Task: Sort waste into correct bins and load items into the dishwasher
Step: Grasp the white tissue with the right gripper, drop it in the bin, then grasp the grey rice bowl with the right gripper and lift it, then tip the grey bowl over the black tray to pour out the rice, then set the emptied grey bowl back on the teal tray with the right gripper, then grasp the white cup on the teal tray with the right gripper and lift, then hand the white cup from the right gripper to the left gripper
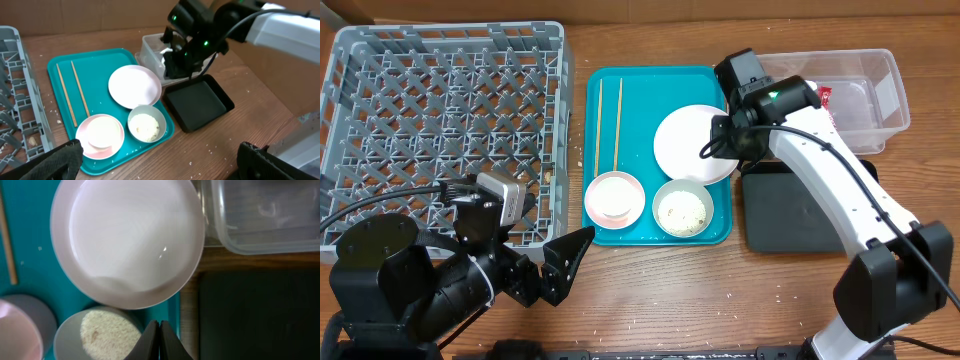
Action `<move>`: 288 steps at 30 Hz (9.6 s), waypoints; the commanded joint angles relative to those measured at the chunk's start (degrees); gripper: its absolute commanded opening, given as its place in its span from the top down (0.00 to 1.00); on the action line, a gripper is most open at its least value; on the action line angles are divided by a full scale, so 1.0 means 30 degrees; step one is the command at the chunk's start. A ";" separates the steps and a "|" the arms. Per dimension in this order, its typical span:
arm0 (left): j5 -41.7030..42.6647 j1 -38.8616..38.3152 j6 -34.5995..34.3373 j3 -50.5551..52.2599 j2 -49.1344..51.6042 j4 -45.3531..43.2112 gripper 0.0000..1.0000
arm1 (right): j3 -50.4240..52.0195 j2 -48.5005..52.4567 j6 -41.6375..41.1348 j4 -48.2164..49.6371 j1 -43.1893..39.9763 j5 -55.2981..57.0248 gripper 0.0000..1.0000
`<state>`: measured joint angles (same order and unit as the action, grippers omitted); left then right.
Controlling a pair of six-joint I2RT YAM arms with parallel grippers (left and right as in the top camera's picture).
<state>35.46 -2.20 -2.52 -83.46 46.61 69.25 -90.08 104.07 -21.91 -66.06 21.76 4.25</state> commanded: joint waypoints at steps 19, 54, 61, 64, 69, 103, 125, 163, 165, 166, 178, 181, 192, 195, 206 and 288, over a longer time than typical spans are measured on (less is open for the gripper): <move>-0.0029 0.0102 0.0430 -0.0189 -0.0080 -0.0022 0.00 | 0.6543 0.0925 -0.1078 0.9034 -0.0073 -0.0321 0.96; -0.0029 0.0102 0.0423 -0.0175 -0.0073 0.0022 0.00 | 0.4707 0.0947 0.0204 0.5523 0.7118 0.0291 0.62; -0.0029 0.0102 0.0423 -0.0175 -0.0073 0.0029 0.00 | 0.4707 0.2543 -0.0233 0.6003 0.7118 0.0197 0.75; -0.0029 0.0102 0.0423 -0.0182 -0.0073 0.0022 0.00 | 0.4707 0.2732 -0.0219 0.5931 0.7118 0.0226 0.78; -0.0029 0.0102 0.0423 -0.0182 -0.0073 0.0029 0.00 | 0.4393 0.2623 -0.0590 0.5501 0.7082 0.0219 0.96; -0.0036 0.0102 0.0423 -0.0182 -0.0073 0.0051 0.00 | 1.0426 -0.4524 -0.0131 0.7242 -1.1650 -2.1143 0.96; -0.0036 0.0102 0.0430 -0.0182 -0.0066 0.0058 0.00 | 1.4338 -0.4524 0.3031 1.1912 -1.6415 -2.9194 0.96; -0.0029 0.0102 0.0423 -0.0182 -0.0066 0.0051 0.00 | 1.1584 -0.8998 -0.0211 1.2065 -0.7264 -1.8768 0.96; -0.0029 0.0102 0.0423 -0.0182 -0.0066 0.0051 0.00 | 1.1468 -0.9734 -0.0211 1.1679 -0.4466 -1.4192 0.96; -0.0029 0.0102 0.0423 -0.0182 -0.0066 0.0058 0.00 | 1.1460 -0.9836 -0.0211 1.1599 -0.3286 -1.2291 0.96; -0.0029 0.0102 0.0423 -0.0182 -0.0066 0.0051 0.00 | 1.1468 -0.4634 0.1545 1.2393 0.7344 0.3410 0.96; -0.0029 0.0102 0.0423 -0.0175 -0.0066 0.0051 0.00 | 1.1468 -0.4269 0.1792 1.2400 0.7351 0.3235 0.96; -0.0029 0.0102 0.0423 -0.0182 -0.0066 0.0051 0.00 | 0.6878 -0.6761 0.2317 0.7104 0.7315 -0.0051 0.34; -0.0036 0.0102 0.0423 -0.0182 -0.0066 -0.0058 0.00 | 0.5632 -0.7708 0.2310 0.6972 0.7315 -0.2062 0.28; 0.0430 0.0102 -0.0998 -0.0182 -0.0051 -0.0364 0.00 | 0.4685 -0.7213 0.0146 0.5974 0.6623 -0.4277 0.34; 1.7566 -0.2033 0.1552 -0.0182 0.7446 -0.5224 0.14 | 0.1260 -0.9894 0.5326 0.8298 -0.0648 -2.4946 0.96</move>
<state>87.20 -7.90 1.50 -83.42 68.93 54.78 -85.86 74.22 -6.35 -41.54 19.07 -71.07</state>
